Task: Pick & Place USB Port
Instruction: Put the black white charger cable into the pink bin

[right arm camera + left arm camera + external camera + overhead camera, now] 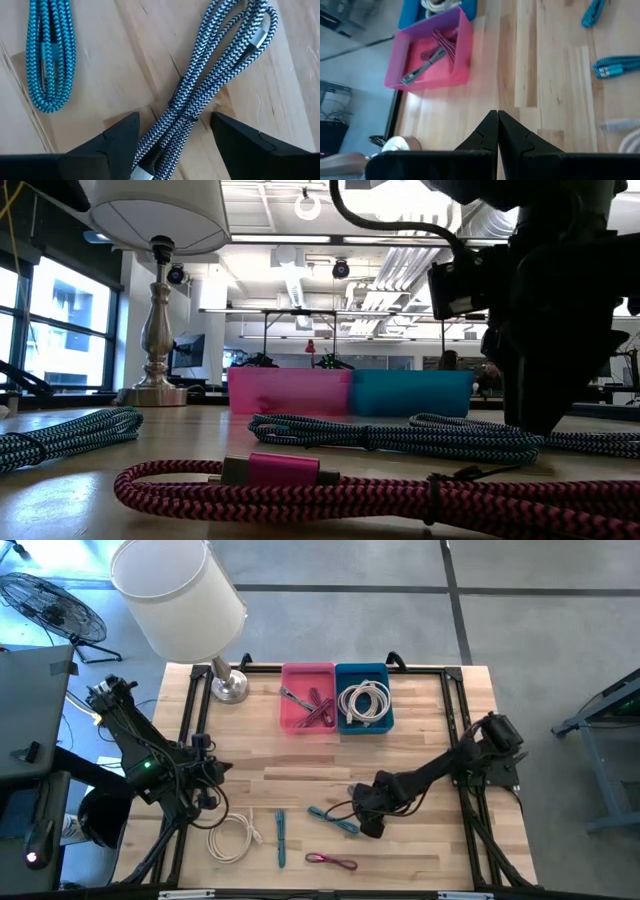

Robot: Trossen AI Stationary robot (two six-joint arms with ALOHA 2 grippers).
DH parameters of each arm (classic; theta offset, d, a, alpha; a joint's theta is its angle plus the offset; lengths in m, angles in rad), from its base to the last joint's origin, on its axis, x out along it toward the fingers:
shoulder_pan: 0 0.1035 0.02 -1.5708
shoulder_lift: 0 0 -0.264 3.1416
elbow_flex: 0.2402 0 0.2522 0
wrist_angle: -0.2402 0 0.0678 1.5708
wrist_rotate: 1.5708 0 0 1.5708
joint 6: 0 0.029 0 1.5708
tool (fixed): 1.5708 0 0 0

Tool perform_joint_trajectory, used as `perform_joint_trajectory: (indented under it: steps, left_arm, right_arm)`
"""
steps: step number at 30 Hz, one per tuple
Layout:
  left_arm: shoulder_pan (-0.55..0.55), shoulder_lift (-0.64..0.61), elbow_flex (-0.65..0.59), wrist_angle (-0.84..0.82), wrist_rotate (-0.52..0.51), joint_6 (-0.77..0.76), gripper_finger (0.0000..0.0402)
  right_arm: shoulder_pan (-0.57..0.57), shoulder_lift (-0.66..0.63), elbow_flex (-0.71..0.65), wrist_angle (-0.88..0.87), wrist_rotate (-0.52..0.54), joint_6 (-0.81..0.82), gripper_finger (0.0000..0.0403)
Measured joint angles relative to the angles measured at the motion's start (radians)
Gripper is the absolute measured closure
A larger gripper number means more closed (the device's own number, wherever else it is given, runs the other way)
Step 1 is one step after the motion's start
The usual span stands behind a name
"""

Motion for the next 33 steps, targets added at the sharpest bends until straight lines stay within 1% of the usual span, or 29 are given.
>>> perform_joint_trajectory:
  steps: [2,4,6,9,10,13,17,19,22,25,28,33]
  left_arm:
    - [0.0,0.0,0.0,0.005,-0.028,0.0,0.0401]
    - [0.0,0.0,0.0,0.011,-0.065,0.0,0.0401]
    - [0.0,0.0,0.0,0.012,-0.101,0.0,0.0401]
    - [0.0,0.0,0.0,0.014,-0.107,0.0,0.0401]
    - [0.0,0.0,0.0,0.015,-0.108,0.0,0.0401]
    - [0.0,0.003,0.0,0.016,-0.105,0.0,0.0401]
    - [0.0,0.005,0.0,0.028,-0.091,-0.009,0.0401]
    - [0.0,0.005,0.0,0.044,-0.127,-0.008,0.0401]
    - [0.0,0.004,0.0,0.071,-0.183,-0.008,0.0401]
    - [0.001,0.004,0.0,0.067,-0.204,-0.004,0.0398]
    - [0.001,0.004,0.0,0.069,-0.226,0.011,0.0375]
    - [0.001,0.004,0.0,0.098,-0.291,0.02,0.0302]
  right_arm:
    - [-0.009,0.0,0.0,-0.003,-0.006,0.013,0.0183]
    - [-0.018,0.001,-0.001,-0.009,-0.005,0.015,0.022]
    - [-0.023,0.002,-0.002,-0.019,0.008,-0.002,0.0273]
    - [-0.031,0.002,-0.002,-0.025,0.015,-0.039,0.0366]
    - [-0.032,0.002,-0.002,-0.02,0.021,-0.056,0.038]
    - [-0.032,0.004,-0.002,-0.024,0.053,-0.057,0.0378]
    - [-0.028,0.001,-0.003,-0.03,0.091,-0.085,0.039]
    - [-0.021,-0.002,-0.003,-0.029,0.122,-0.08,0.0389]
    - [-0.018,-0.018,-0.005,-0.027,0.139,-0.09,0.0391]
    - [-0.009,-0.045,-0.009,-0.033,0.167,-0.107,0.0394]
    - [-0.002,-0.08,-0.009,-0.036,0.195,-0.116,0.0395]
    - [0.005,-0.108,-0.008,-0.041,0.206,-0.145,0.0395]
